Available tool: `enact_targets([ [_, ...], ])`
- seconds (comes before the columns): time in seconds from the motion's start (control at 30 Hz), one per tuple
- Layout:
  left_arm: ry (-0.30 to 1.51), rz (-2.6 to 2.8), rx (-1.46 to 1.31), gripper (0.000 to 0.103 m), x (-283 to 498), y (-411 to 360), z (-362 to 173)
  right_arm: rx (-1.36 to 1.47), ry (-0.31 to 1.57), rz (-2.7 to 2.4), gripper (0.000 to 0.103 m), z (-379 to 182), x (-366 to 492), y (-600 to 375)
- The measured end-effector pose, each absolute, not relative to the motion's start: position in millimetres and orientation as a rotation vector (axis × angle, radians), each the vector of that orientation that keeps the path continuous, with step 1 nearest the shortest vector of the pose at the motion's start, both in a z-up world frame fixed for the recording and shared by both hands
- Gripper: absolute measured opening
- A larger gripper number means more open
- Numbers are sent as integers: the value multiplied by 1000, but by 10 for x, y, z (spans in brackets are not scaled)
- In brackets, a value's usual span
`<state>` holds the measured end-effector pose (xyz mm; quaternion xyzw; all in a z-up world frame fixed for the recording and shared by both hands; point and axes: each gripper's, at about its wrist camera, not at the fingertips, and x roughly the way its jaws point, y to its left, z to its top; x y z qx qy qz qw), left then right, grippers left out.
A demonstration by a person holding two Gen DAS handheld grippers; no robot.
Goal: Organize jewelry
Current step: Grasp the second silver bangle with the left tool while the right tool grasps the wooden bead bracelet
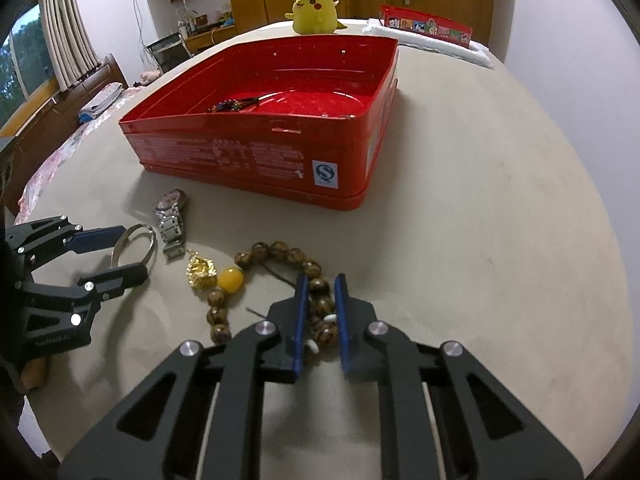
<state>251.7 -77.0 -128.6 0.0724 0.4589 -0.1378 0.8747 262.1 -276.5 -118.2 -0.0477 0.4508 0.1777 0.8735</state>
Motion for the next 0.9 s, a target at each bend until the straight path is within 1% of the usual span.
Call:
enact_targets([
  [0.03,958,-285,151,49,2504,-758,-1278,-96,938,374,0,-1157,2613,-2768],
  [0.4,931,-263,143,49,2355,-659,-1133,-88,918,372,0,-1006,2479,-2788],
  [0.7,895,-264,143,49,2298,-679,-984,-67,860,392,0,-663,2373,-2847],
  [0.8,895,-265,142,49,2299,-684,-976,-83,911,402,0,-773,2426,-2802],
  [0.83,896,-266,142,49,2294,-681,-975,-86,923,395,4,-839,2446,-2793],
  [0.9,901,-268,140,49,2290,-679,-977,-116,956,372,6,-1008,2517,-2754],
])
